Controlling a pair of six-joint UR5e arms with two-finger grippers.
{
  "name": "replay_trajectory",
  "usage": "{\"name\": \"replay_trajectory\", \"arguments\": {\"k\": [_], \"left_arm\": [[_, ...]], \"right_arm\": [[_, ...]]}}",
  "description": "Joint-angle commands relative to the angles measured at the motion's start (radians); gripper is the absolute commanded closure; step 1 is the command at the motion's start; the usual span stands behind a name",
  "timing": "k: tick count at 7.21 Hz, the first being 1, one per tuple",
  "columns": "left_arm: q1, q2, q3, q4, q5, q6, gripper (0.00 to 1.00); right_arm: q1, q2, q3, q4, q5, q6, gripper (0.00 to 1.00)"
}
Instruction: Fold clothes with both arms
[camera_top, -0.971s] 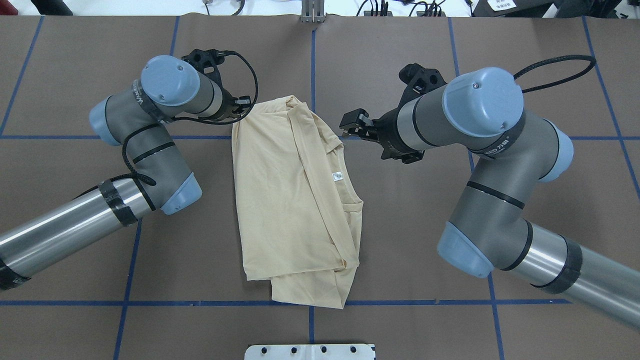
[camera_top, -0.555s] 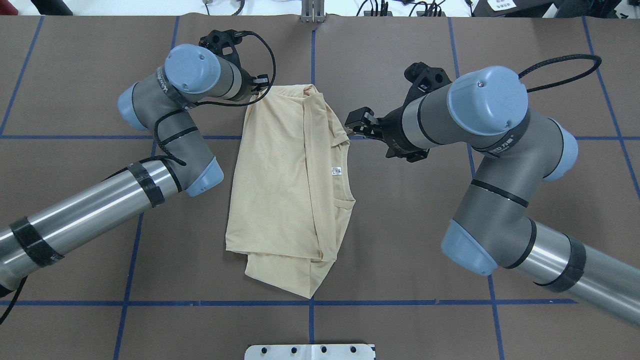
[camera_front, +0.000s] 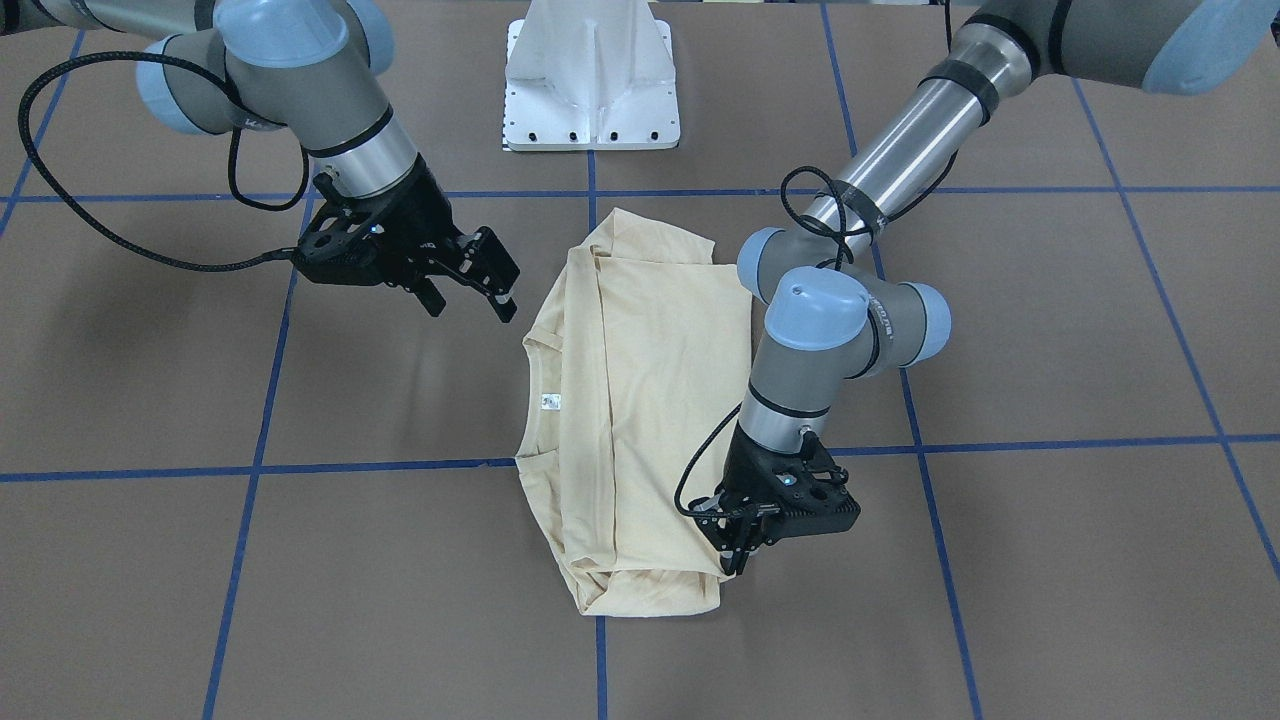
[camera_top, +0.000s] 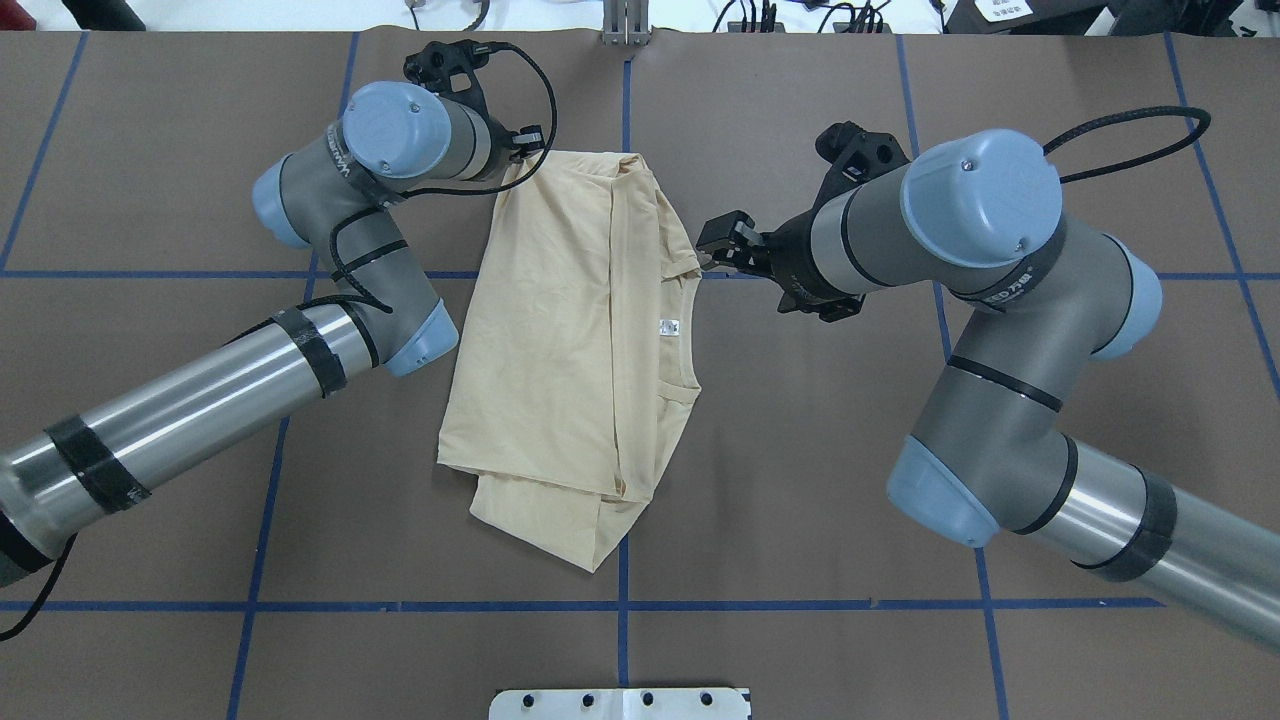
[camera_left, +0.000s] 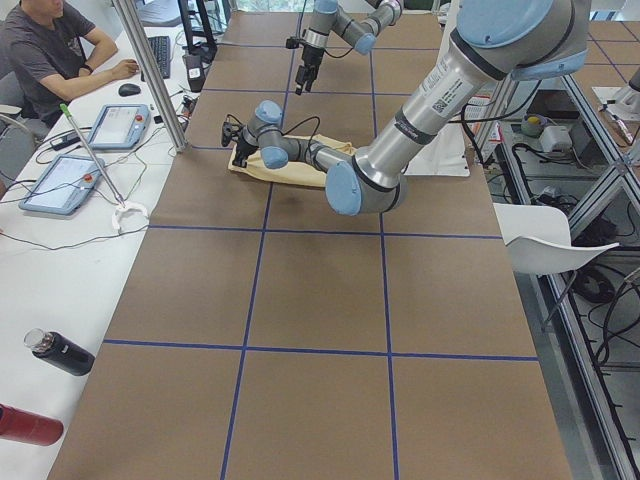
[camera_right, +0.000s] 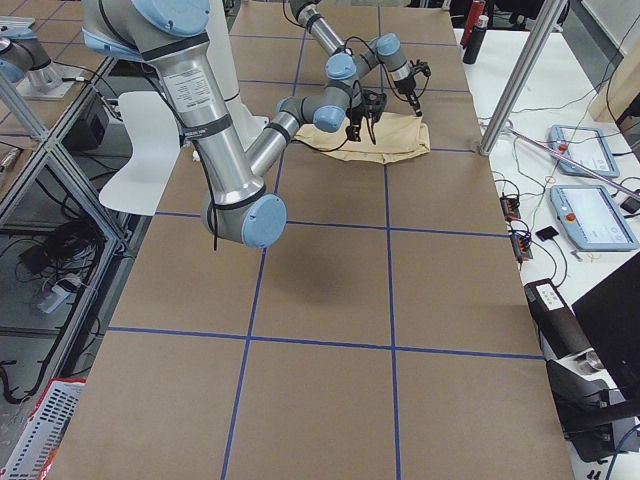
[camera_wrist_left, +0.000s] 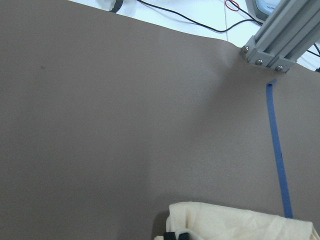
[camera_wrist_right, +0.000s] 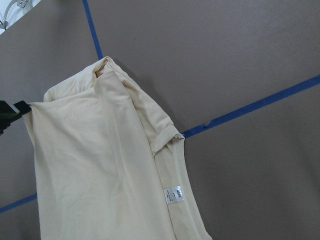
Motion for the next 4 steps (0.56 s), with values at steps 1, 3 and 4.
{"name": "replay_trajectory", "arguments": {"k": [1,3,4], "left_arm": [[-0.035,0.001,-0.004,0.003,0.022,0.004,0.00],[-0.071,0.005,-0.014,0.013,0.014,0.052,0.00],[-0.088,0.028,-0.039,0.016,0.007,0.097,0.00]], "right_arm": [[0.001,-0.005,-0.001,-0.001,0.000,0.000,0.00],[0.000,-0.005,-0.005,0.001,0.000,0.000,0.00],[-0.010,-0.008,-0.005,-0.002,0.003,-0.006,0.00]]}}
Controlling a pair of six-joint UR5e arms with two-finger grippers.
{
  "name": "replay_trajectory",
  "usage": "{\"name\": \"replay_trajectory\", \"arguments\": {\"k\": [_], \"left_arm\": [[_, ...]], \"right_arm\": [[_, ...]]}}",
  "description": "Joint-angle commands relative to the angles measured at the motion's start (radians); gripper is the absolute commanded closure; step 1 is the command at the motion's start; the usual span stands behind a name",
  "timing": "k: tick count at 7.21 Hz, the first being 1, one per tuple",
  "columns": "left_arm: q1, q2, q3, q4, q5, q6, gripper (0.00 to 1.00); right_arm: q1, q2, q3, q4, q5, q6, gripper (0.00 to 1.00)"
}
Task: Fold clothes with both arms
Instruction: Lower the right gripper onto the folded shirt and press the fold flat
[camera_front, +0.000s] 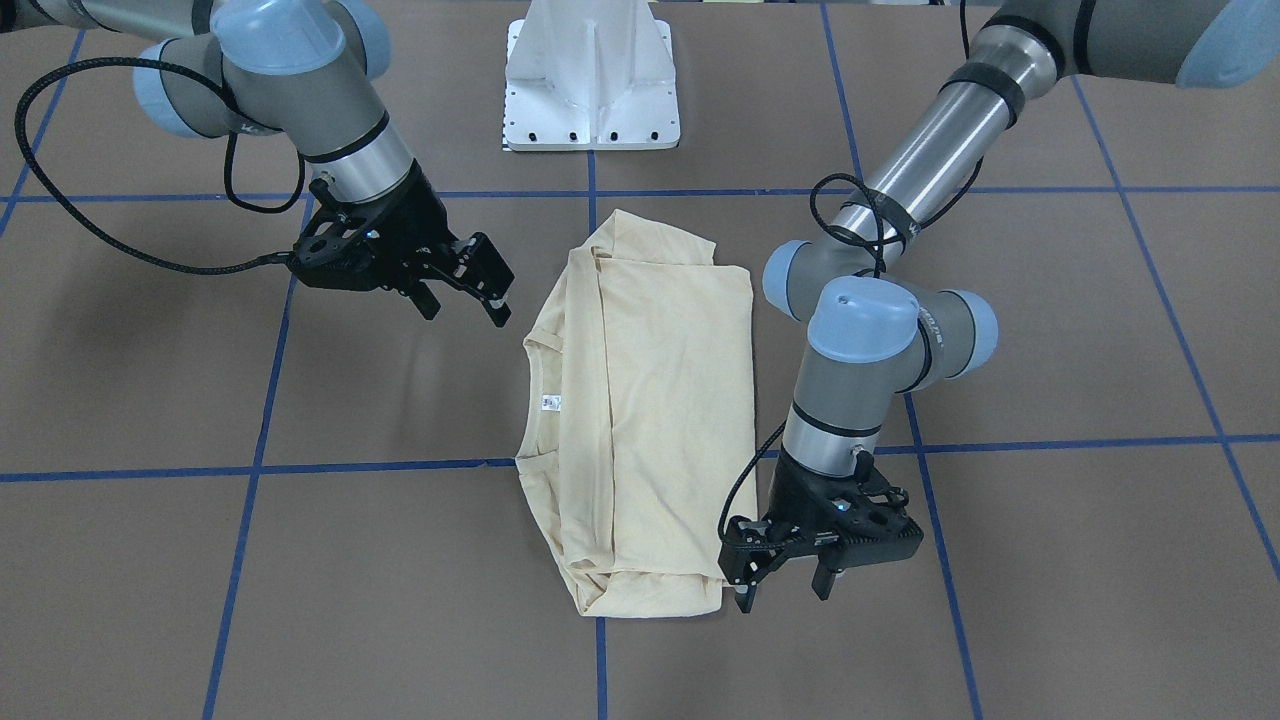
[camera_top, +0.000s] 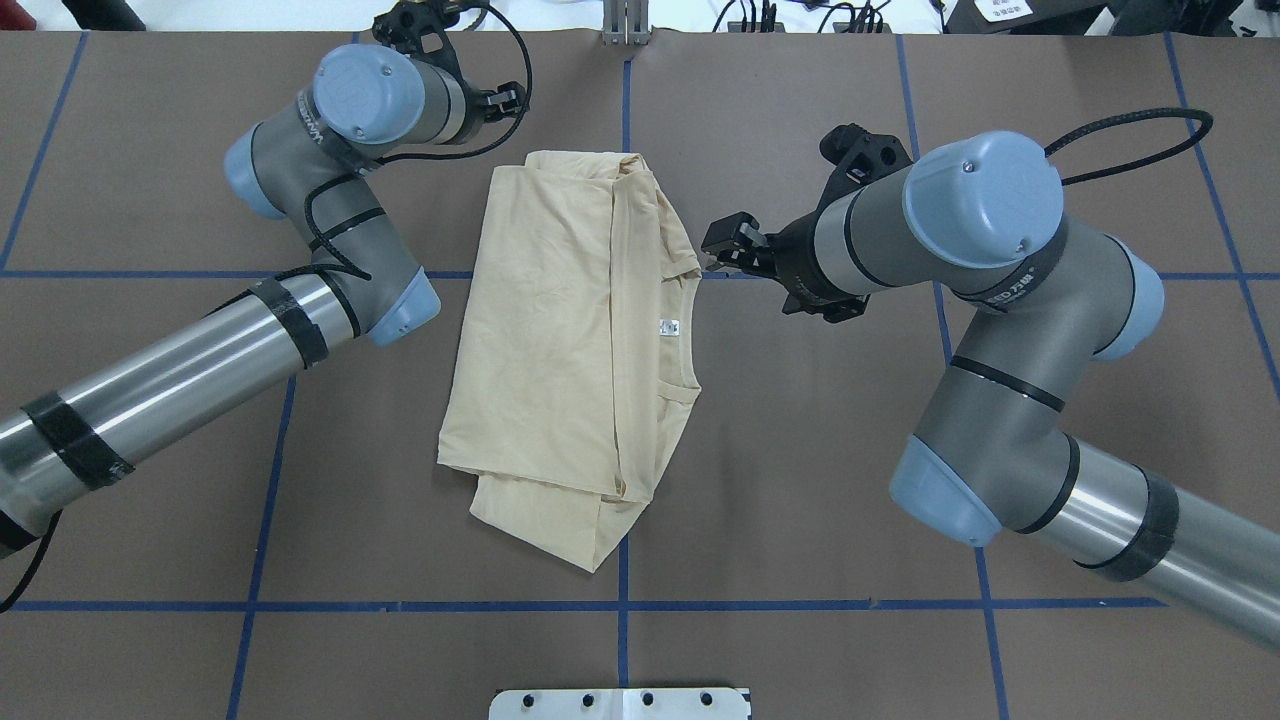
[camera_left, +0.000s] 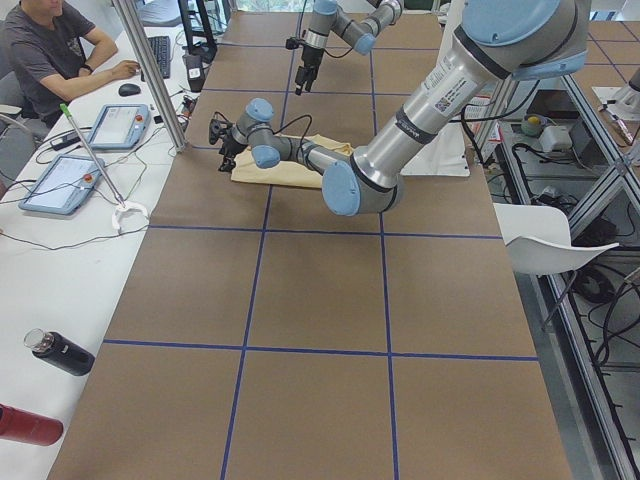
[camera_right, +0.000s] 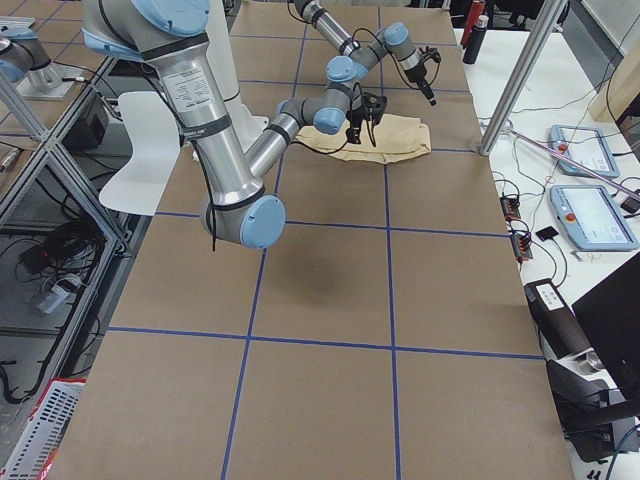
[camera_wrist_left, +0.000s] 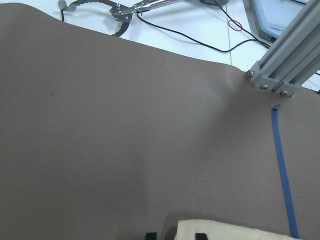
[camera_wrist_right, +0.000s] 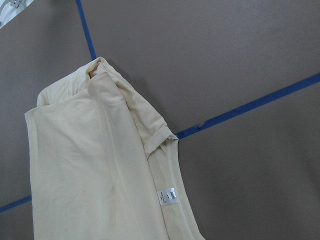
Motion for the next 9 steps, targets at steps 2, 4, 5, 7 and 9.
{"name": "replay_trajectory", "arguments": {"k": [2,4,5,7,9], "left_arm": [[-0.051,0.150,-0.170,0.016,-0.124,0.088,0.00],[-0.055,0.282,-0.331,0.018,-0.137,0.108,0.00],[-0.058,0.330,-0.380,0.018,-0.138,0.109,0.00],[-0.061,0.388,-0.454,0.016,-0.157,0.137,0.00],[-0.061,0.396,-0.457,0.016,-0.157,0.137,0.00]], "right_arm": [[-0.030,0.042,0.007,-0.148,-0.014,-0.083,0.00],[-0.081,0.105,0.008,-0.267,-0.034,-0.170,0.00],[-0.116,0.117,0.008,-0.305,-0.054,-0.212,0.00],[-0.242,0.148,-0.005,-0.353,-0.202,-0.348,0.00],[-0.303,0.227,-0.132,-0.355,-0.263,-0.446,0.00]]}}
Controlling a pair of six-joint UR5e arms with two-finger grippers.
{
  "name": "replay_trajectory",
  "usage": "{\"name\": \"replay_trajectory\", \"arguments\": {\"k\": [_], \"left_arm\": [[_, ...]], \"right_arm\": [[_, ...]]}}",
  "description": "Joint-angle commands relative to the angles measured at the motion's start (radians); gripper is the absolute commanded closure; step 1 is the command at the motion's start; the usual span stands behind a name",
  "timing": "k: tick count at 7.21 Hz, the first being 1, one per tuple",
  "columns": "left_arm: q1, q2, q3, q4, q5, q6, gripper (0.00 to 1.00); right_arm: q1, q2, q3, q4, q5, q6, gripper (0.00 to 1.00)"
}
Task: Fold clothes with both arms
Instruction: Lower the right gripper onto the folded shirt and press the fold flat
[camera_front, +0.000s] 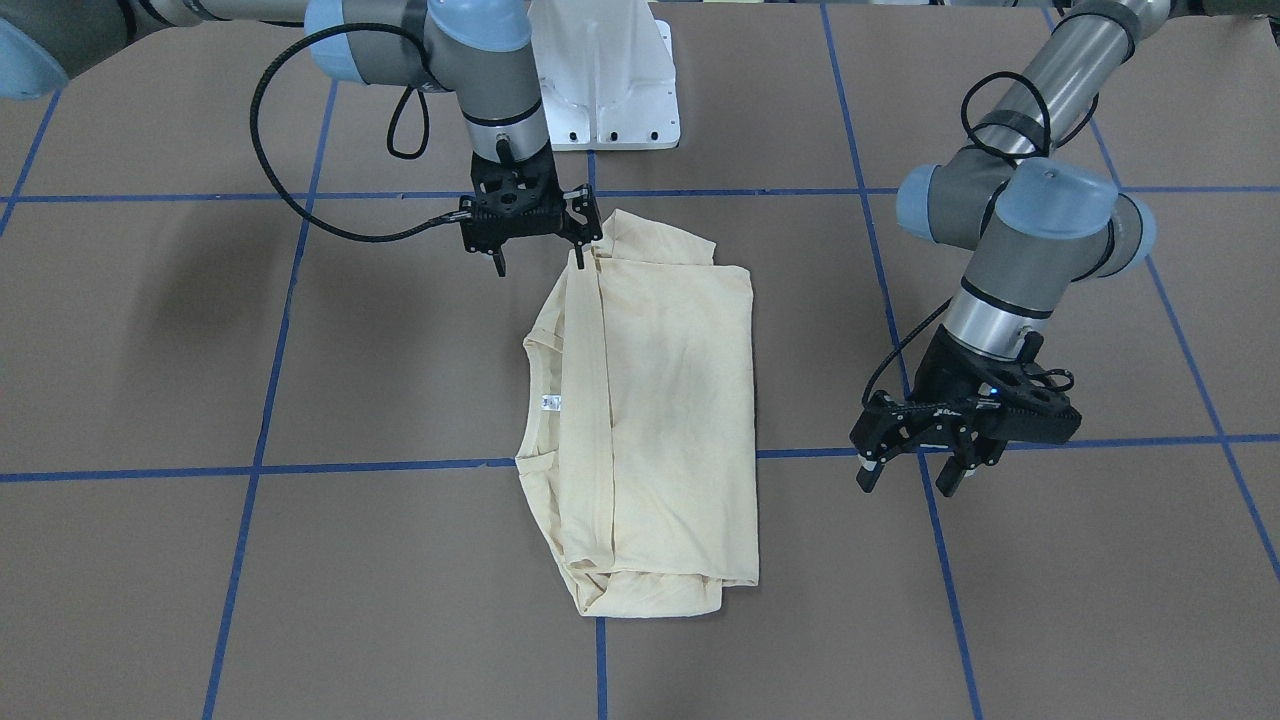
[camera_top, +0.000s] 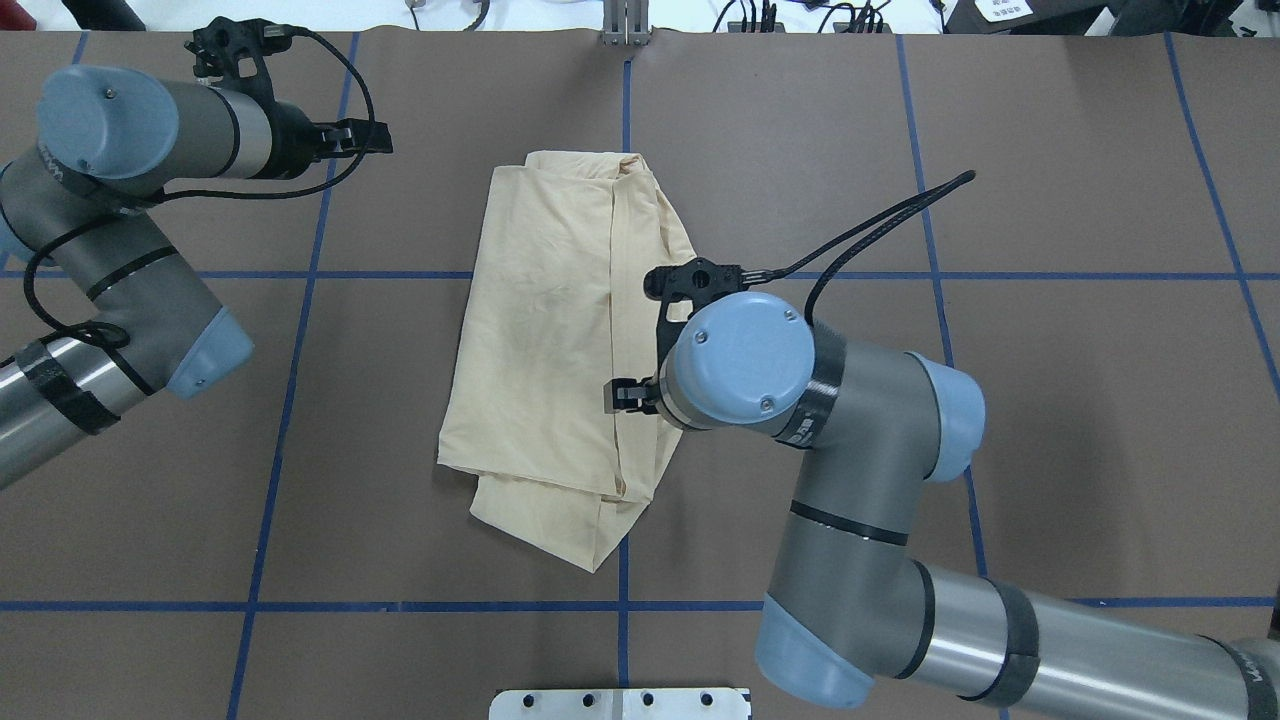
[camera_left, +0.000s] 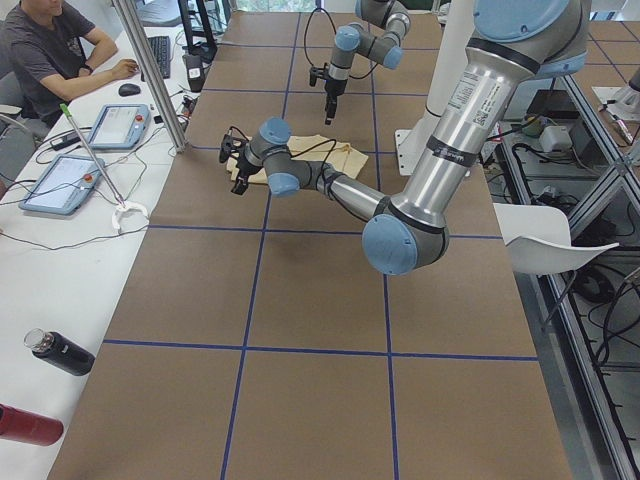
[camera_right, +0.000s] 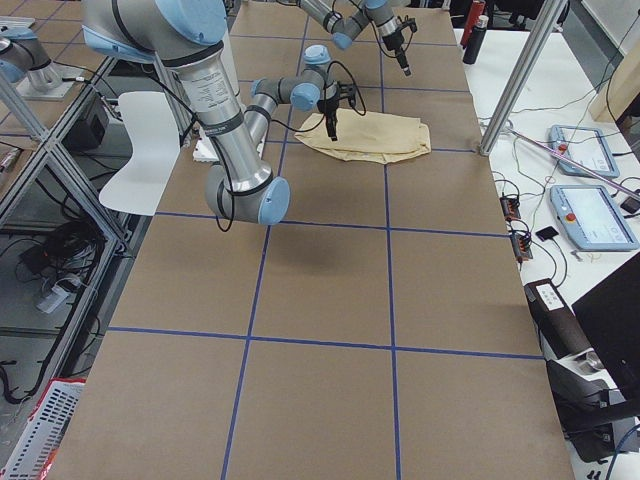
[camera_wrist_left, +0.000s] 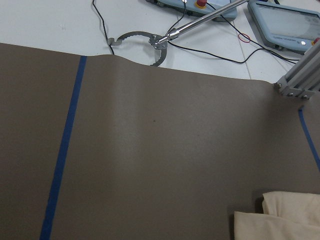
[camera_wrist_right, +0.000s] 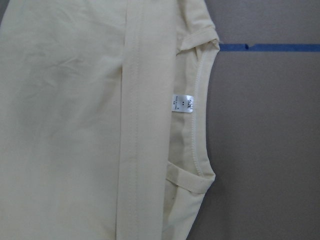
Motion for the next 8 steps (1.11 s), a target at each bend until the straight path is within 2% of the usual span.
{"name": "replay_trajectory", "arguments": {"k": [1,2,8], "left_arm": [[-0.002,0.008,-0.005,0.000,-0.001,0.001,0.00],[-0.002,0.009,-0.005,-0.002,-0.001,0.001,0.00],[0.004,0.006,-0.002,0.000,-0.003,-0.009,0.00]], "right_arm": [[-0.068,0.101,-0.160,-0.004,-0.084,-0.055,0.00],[-0.080,0.106,-0.193,-0.004,-0.089,-0.055,0.00],[-0.111,0.097,-0.204,-0.088,-0.085,-0.075,0.00]]}}
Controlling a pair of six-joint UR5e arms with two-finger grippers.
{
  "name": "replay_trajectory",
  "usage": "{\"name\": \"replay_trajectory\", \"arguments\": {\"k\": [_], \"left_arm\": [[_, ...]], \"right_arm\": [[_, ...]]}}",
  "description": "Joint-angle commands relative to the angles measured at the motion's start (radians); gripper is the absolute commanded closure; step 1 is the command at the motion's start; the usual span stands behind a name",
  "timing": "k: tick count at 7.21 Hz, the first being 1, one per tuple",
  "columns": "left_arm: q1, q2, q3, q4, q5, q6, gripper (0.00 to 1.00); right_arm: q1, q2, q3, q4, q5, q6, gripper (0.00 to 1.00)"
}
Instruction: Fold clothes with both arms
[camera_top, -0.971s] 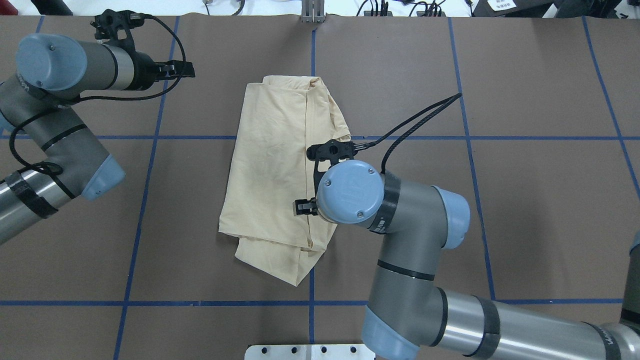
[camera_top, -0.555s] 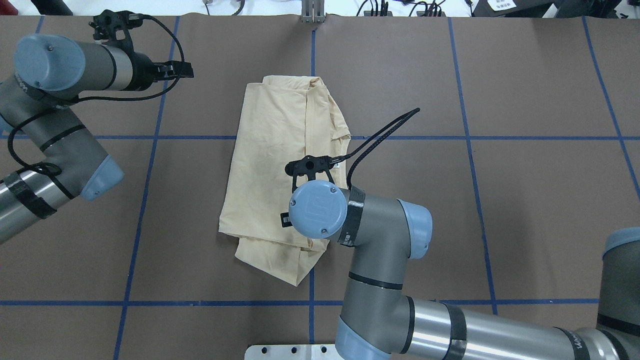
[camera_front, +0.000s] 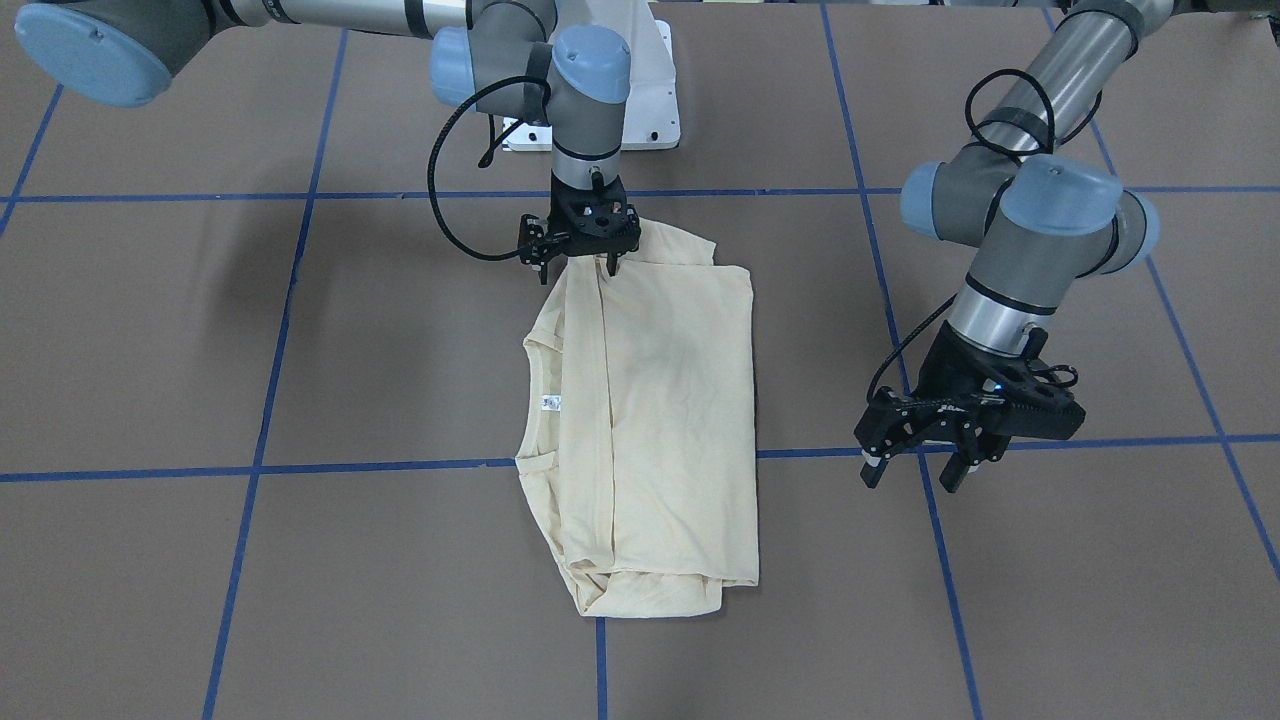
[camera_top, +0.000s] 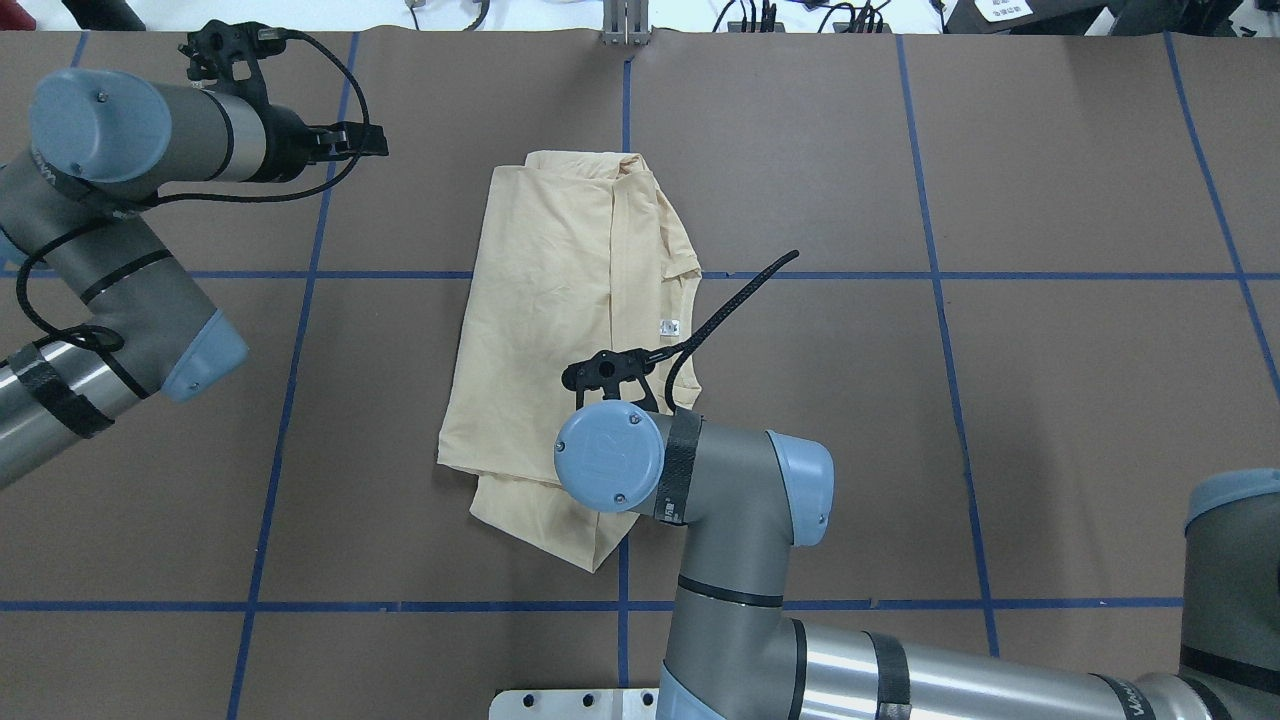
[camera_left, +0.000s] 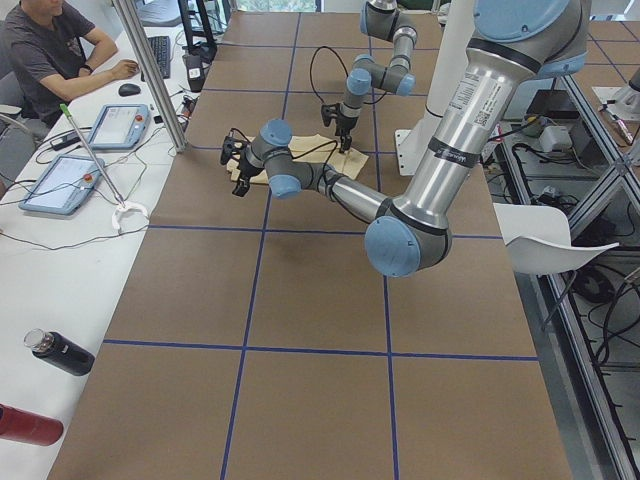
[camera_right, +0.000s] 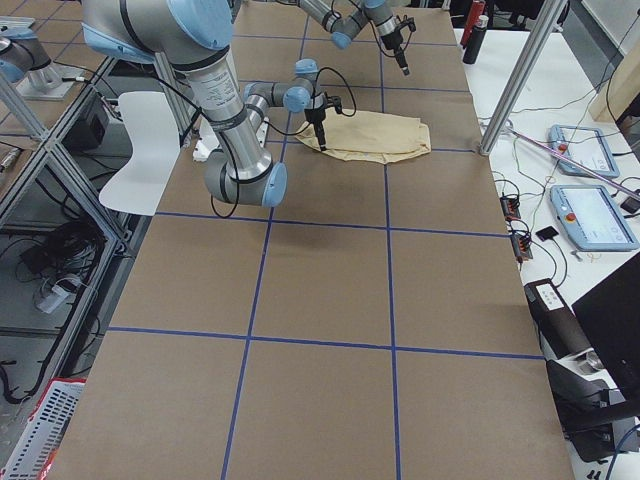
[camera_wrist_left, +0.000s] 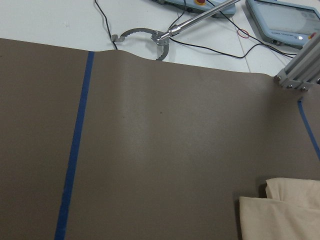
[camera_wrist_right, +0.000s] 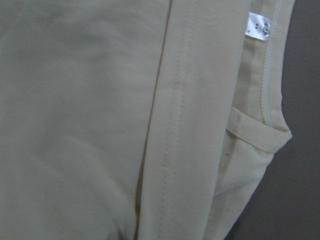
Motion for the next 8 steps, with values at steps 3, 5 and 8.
{"name": "replay_trajectory", "arguments": {"k": [3,5,8], "left_arm": [[0.006,-0.001,0.001,-0.001,-0.001,-0.007,0.00],[0.009,-0.003,0.001,0.001,-0.001,-0.009,0.00],[0.010,-0.003,0.004,-0.001,-0.001,-0.013,0.00]], "right_arm": [[0.003,-0.029,0.010,-0.026,0.008,-0.020,0.00],[0.027,-0.055,0.034,-0.027,0.025,-0.033,0.00],[0.046,-0.112,0.111,-0.072,0.028,-0.081,0.00]]}}
